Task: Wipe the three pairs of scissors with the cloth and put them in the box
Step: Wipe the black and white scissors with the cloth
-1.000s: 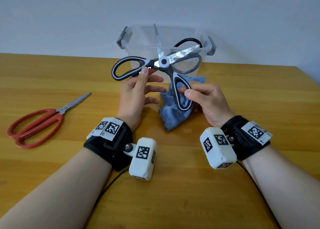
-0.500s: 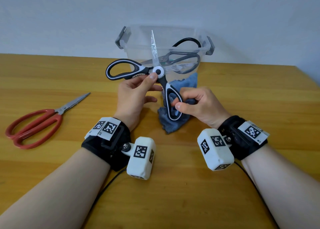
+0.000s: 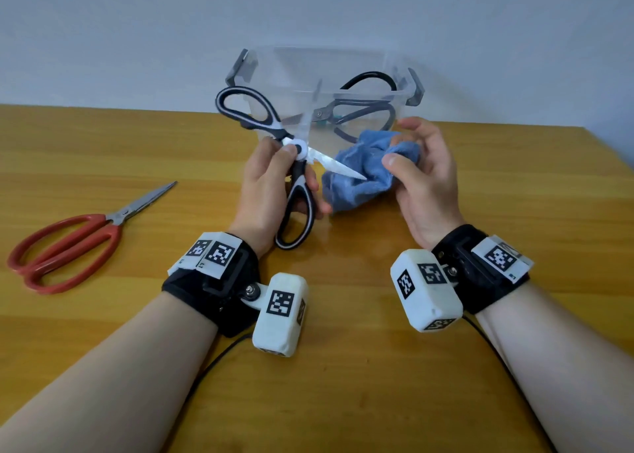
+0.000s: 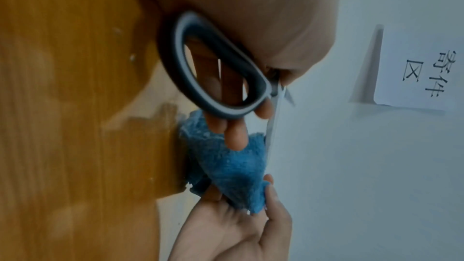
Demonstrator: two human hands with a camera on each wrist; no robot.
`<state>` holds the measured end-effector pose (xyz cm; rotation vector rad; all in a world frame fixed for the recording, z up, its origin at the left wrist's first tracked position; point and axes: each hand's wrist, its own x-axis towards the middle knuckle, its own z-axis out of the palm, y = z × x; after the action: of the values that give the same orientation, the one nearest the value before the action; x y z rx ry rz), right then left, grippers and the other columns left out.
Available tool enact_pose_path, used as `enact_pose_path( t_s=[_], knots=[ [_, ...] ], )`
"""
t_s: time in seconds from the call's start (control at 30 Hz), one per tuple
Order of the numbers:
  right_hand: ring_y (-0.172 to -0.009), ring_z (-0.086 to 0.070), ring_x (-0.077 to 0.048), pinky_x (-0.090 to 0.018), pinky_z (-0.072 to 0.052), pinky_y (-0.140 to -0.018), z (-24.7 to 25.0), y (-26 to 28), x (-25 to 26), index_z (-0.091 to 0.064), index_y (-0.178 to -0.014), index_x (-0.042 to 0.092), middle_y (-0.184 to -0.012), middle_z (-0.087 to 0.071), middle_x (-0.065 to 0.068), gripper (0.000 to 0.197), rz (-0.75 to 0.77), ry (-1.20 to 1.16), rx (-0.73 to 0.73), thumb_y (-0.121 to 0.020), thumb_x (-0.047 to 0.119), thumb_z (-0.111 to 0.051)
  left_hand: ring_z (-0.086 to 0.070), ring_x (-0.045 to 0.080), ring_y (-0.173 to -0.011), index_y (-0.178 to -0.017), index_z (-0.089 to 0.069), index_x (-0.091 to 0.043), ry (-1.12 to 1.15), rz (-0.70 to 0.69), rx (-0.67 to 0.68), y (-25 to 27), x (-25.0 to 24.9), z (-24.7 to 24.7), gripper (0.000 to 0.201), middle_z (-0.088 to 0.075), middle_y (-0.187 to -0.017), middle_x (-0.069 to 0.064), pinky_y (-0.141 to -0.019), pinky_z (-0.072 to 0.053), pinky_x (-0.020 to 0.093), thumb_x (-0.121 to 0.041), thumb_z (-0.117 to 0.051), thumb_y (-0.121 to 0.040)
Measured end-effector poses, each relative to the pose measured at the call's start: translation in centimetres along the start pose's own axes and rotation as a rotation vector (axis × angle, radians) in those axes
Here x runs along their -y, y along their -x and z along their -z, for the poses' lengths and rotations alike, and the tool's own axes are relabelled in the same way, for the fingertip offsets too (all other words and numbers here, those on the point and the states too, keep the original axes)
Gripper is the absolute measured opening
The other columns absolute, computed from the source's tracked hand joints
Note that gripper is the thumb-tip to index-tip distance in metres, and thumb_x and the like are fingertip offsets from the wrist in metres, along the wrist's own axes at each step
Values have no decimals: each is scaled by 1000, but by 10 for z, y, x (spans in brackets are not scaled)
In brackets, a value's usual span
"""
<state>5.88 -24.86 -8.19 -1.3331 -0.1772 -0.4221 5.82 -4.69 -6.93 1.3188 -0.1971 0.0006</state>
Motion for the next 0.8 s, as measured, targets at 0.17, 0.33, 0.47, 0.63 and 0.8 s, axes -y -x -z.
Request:
enact_pose_path(
  t_s=[0.17, 0.33, 0.47, 0.63, 0.8],
  knots=[
    [-96, -59, -18, -38, -50, -87, 0, 1, -1, -59, -113, 17, -102, -60, -6, 43, 58, 66, 49, -78, -5, -68, -63, 33, -44, -92, -42, -11, -226, 6, 170, 0, 2, 0, 20, -64, -67, 7, -46, -42, 30, -19, -43, -111],
    [-104, -64, -25, -41, -54, -92, -3, 7, 3, -67, -98, 18, -108, -67, -14, 34, 76, 69, 116, -79, -10, -67, -66, 35, -48, -110, -47, 1, -309, 20, 257, 2, 3, 0, 18, -71, -75, 10, -54, -47, 61, -18, -48, -109],
    [-108, -56, -26, -46, -48, -97, -3, 6, 2, -63, -105, 15, -113, -58, -15, 51, 73, -8, 161, -68, -18, -51, -68, 35, -53, -113, -42, 6, -346, 37, 265, 2, 5, -1, 25, -74, -77, 10, -57, -49, 69, -18, -48, -109],
    [-106, -61, -25, -46, -53, -97, -5, 7, 2, -63, -107, 12, -110, -64, -15, 44, 49, 65, 180, -74, -18, -62, -68, 33, -51, -105, -41, -7, -374, 20, 251, 1, 6, 0, 14, -73, -75, 9, -58, -49, 68, -18, -49, -109],
    [-105, -67, -18, -37, -55, -95, -4, 6, -2, -75, -99, 20, -106, -70, -5, 29, 154, 323, 158, -80, -2, -78, -71, 38, -58, -101, -43, -6, -425, 23, 312, 0, 6, 1, 16, -75, -77, 11, -59, -53, 62, -19, -50, -108]
  ],
)
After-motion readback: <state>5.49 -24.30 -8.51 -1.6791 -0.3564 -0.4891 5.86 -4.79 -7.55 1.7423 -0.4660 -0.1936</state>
